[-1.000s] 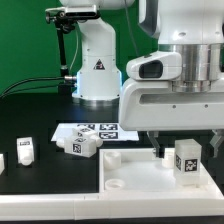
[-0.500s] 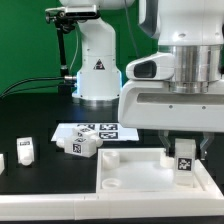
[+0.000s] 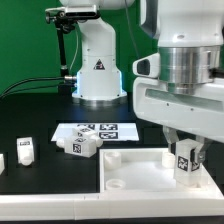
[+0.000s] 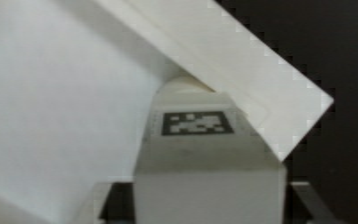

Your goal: Assemble one leg

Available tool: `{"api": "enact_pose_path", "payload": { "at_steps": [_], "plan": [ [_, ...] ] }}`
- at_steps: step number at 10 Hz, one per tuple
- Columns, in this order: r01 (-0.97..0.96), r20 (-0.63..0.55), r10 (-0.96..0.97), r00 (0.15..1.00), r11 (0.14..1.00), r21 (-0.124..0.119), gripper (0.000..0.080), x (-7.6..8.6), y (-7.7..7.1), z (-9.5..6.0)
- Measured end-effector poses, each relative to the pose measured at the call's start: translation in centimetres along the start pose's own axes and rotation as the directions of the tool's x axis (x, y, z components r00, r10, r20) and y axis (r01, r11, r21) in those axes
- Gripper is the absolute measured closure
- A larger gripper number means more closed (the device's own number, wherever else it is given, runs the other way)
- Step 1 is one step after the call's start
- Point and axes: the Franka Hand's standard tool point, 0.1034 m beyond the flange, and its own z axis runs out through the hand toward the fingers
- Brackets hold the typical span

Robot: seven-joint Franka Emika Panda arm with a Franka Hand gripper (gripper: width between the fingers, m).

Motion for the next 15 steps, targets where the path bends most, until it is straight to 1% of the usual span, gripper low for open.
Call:
{"api": "enact_pose_path", "payload": {
  "at_steps": [1,2,3,4,5,6,7,8,9,10,12,13,15],
  "plan": [
    [-0.16,0.015,0.16,0.987,0.987,0.03,0.0512,0.1,0.2,0.0],
    [-0.251,0.028,0.25,0.968,0.966,0.054,0.0512,0.2,0.4,0.0],
    [-0.249,0.028,0.248,0.968,0.967,0.051,0.0512,0.1,0.4,0.0],
    [-0.225,0.027,0.223,0.974,0.973,0.052,0.0437,0.1,0.5,0.1],
    [-0.215,0.027,0.214,0.976,0.975,0.052,0.0263,0.0,0.4,0.1],
    [0.01,0.009,-0.01,1.0,0.999,0.048,0.0263,-0.1,0.4,0.0],
    [0.225,0.005,-0.226,0.974,0.973,0.052,0.0173,-0.8,0.3,0.0],
    [0.36,0.009,-0.361,0.933,0.932,0.049,0.0157,-2.3,0.3,0.3],
    [0.387,0.012,-0.388,0.922,0.921,0.049,0.0157,-3.3,0.5,0.4],
    [0.477,0.006,-0.477,0.879,0.878,0.049,0.0151,-3.1,0.5,0.4],
    [0.572,0.0,-0.573,0.82,0.819,0.047,0.0151,-2.9,0.5,0.5],
    [0.752,-0.017,-0.752,0.659,0.658,0.025,0.0151,-2.2,0.6,0.4],
    [0.928,-0.009,-0.928,0.373,0.373,-0.014,0.0151,-0.7,0.4,-0.1]
  ]
}}
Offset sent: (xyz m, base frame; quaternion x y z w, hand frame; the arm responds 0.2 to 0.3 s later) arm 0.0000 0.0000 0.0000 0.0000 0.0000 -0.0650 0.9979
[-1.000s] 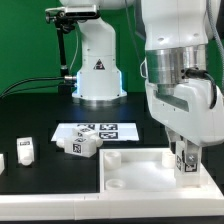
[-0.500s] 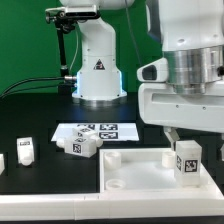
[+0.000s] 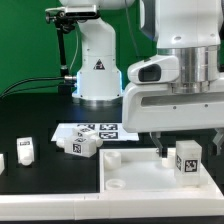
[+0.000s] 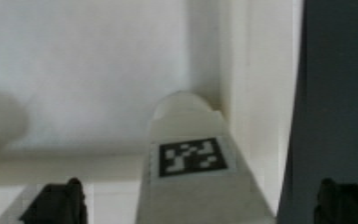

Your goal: Assemble one leg

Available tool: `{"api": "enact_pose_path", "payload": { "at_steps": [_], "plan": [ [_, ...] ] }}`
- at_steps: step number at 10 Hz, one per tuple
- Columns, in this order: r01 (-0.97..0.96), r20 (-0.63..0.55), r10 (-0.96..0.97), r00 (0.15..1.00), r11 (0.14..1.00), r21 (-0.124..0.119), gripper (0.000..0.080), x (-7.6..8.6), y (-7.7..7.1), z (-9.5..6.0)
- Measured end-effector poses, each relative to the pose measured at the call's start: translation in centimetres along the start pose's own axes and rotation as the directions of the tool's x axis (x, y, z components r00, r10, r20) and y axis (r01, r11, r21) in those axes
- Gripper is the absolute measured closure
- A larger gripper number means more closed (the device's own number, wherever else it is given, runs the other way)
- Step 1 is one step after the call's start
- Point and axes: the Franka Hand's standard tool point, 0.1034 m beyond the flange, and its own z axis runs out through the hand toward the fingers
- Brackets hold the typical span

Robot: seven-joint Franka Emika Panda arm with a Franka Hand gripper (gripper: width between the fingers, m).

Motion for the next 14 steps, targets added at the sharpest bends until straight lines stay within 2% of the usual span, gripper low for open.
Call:
{"api": "enact_pose_path", "payload": {
  "at_steps": [1,2,4,5,6,7,9,11,12,13,14],
  "plan": [
    [0.092,-0.001,-0.092,0.996,0.996,-0.007,0.0151,0.25,0.33,-0.16],
    [0.05,-0.001,-0.05,0.999,0.999,-0.007,0.0151,0.2,0.33,-0.12],
    [0.05,-0.001,-0.051,0.999,0.999,-0.008,0.0395,0.21,0.4,-0.12],
    [-0.033,-0.002,0.033,0.999,0.999,-0.006,0.0395,0.2,0.35,-0.11],
    [-0.079,-0.002,0.079,0.997,0.997,-0.006,0.0515,0.2,0.37,-0.11],
    [-0.161,-0.002,0.161,0.987,0.987,-0.005,0.0515,0.19,0.36,-0.1],
    [-0.409,-0.056,0.409,0.911,0.912,0.02,0.0515,0.15,0.24,-0.01],
    [-0.683,-0.046,0.684,0.728,0.729,0.042,0.0515,0.02,0.1,-0.01],
    [-0.806,-0.02,0.808,0.588,0.588,0.063,0.0515,-0.01,0.01,0.05],
    [-0.907,0.02,0.909,0.416,0.413,0.085,0.0514,-0.02,-0.04,0.08],
    [-0.945,0.044,0.947,0.318,0.314,0.09,0.0514,0.03,-0.05,0.05]
  ]
}}
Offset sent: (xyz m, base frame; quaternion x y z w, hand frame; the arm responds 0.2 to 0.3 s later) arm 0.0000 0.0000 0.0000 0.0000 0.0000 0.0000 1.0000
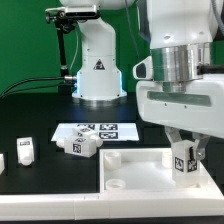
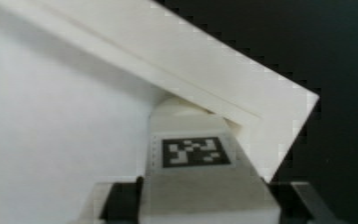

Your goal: Assemble one leg

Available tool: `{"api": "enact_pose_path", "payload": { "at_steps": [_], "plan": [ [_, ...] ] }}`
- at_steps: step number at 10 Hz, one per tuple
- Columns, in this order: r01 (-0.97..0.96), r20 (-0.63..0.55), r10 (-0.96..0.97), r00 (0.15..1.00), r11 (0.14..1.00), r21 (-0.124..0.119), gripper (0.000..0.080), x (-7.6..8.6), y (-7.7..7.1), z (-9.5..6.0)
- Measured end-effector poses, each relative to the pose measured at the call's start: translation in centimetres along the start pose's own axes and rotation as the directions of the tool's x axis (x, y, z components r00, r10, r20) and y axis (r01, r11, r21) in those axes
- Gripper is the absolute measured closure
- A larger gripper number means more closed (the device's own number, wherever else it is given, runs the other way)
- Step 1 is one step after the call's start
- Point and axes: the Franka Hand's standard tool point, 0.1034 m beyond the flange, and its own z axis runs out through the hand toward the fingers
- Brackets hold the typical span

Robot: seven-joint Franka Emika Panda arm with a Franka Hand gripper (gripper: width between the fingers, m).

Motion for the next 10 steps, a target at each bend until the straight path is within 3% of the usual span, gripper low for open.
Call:
{"api": "enact_pose_path", "payload": {
  "at_steps": [2,5,7,8,9,10],
  "plan": [
    [-0.191,0.006,0.191,0.982,0.982,0.007,0.0512,-0.54,-0.1,0.09],
    [-0.127,0.006,0.127,0.992,0.992,0.0,0.0512,-0.57,-0.05,0.1],
    [0.24,0.009,-0.24,0.971,0.971,-0.003,0.0229,0.18,0.11,0.05],
    [0.39,0.021,-0.39,0.921,0.921,-0.008,0.0229,0.1,0.08,0.01],
    [0.535,0.032,-0.534,0.845,0.845,-0.023,0.0164,-0.47,0.15,0.08],
    [0.543,0.029,-0.542,0.84,0.84,-0.021,0.0154,-0.31,0.12,0.09]
  ]
}}
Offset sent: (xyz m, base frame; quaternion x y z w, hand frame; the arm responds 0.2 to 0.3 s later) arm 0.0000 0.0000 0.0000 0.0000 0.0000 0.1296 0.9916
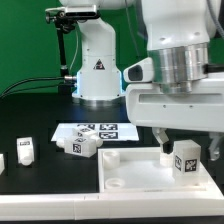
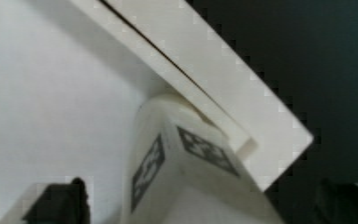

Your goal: Assemble one leg

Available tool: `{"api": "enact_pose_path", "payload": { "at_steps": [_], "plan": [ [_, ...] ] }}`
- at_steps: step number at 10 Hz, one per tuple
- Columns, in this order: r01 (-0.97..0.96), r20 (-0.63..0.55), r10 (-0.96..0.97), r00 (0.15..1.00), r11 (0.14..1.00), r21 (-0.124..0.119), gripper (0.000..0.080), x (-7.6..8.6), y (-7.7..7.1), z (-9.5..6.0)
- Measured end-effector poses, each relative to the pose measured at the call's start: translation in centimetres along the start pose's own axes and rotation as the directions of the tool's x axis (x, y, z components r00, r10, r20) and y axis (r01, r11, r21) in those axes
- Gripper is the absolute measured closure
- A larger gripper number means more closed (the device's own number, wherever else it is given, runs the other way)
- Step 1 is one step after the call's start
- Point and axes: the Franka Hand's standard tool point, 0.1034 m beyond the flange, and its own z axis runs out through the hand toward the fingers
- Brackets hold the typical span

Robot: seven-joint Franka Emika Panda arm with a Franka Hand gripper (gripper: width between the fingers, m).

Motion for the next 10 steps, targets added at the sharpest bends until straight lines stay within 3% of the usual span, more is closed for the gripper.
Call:
{"api": "enact_pose_path", "payload": {
  "at_steps": [3,4,5,6,8,9,10],
  "plan": [
    [0.186,-0.003,-0.186,0.982,0.982,-0.008,0.0151,0.17,0.18,0.01],
    [0.412,-0.002,-0.412,0.911,0.91,-0.042,0.0151,0.25,0.16,-0.14],
    [0.541,0.008,-0.542,0.841,0.839,-0.058,0.0151,0.35,0.09,-0.26],
    [0.462,0.004,-0.463,0.886,0.885,-0.052,0.0151,0.31,0.13,-0.17],
    [0.455,0.004,-0.455,0.89,0.889,-0.052,0.0395,0.31,0.16,-0.14],
    [0.355,-0.001,-0.356,0.935,0.933,-0.051,0.0395,0.32,0.21,-0.11],
    [0.295,-0.005,-0.295,0.955,0.954,-0.052,0.0512,0.37,0.26,-0.11]
  ]
}}
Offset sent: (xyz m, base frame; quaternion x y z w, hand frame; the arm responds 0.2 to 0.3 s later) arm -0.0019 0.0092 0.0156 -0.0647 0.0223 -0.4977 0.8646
